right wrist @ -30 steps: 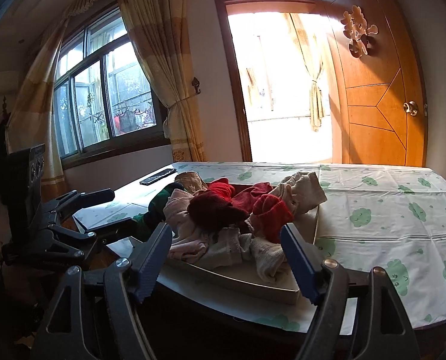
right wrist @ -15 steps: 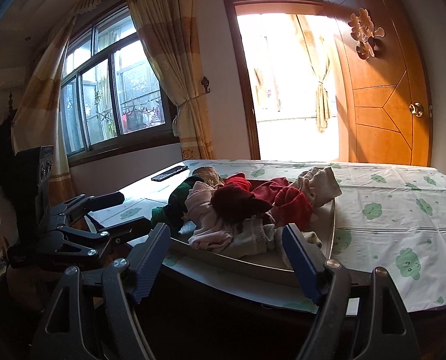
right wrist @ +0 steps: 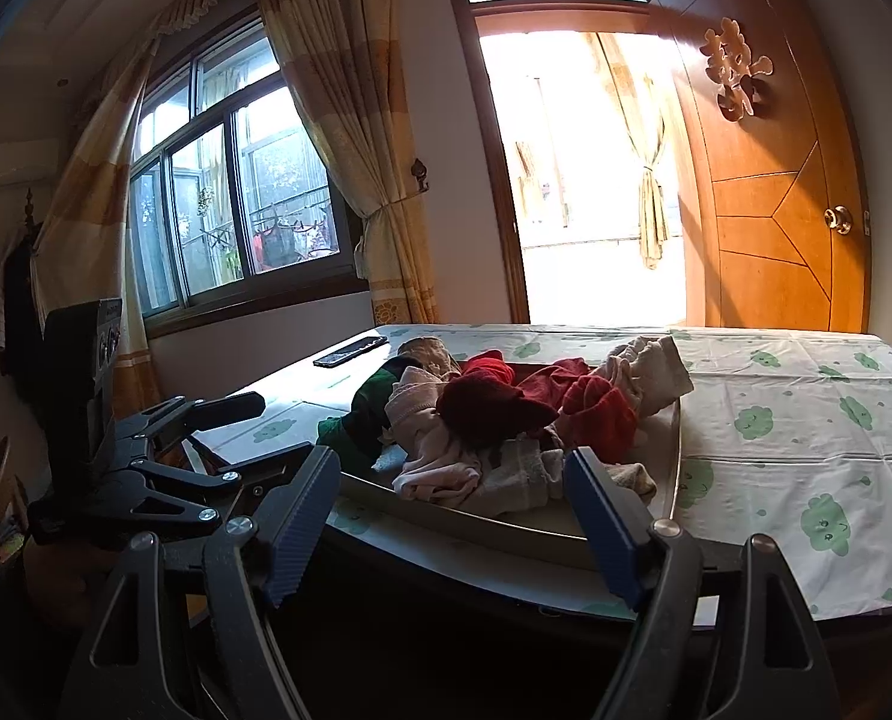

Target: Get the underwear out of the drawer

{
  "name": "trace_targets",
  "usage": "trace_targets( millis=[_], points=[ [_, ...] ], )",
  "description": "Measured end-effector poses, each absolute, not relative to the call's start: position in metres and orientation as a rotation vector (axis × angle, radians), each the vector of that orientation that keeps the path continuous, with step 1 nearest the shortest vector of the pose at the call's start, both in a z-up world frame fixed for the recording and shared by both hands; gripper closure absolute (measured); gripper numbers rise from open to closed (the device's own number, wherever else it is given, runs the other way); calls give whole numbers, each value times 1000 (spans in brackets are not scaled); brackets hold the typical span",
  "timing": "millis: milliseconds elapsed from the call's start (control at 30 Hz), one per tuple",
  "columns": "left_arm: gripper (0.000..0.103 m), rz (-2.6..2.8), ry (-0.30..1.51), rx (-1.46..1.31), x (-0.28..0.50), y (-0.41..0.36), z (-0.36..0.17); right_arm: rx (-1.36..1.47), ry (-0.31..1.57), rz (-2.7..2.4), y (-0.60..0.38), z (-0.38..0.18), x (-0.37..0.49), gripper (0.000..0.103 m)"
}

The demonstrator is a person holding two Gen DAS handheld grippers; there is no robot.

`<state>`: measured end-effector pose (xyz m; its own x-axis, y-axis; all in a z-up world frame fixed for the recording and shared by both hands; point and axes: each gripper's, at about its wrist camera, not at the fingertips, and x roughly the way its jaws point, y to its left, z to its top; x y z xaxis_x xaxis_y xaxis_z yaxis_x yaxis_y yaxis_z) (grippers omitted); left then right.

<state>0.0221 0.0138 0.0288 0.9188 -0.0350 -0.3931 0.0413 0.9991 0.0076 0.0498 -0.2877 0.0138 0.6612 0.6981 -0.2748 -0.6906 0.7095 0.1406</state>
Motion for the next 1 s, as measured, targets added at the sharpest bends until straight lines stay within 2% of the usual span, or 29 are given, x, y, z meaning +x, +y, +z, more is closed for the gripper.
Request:
trace_targets(
  millis=[567,1000],
  points=[
    [1,-44,358,8,13,12,45,18,248,790,-294,30,34,24],
    [0,11,355,-21,14,19,40,20,272,790,-292,21,35,23]
  ],
)
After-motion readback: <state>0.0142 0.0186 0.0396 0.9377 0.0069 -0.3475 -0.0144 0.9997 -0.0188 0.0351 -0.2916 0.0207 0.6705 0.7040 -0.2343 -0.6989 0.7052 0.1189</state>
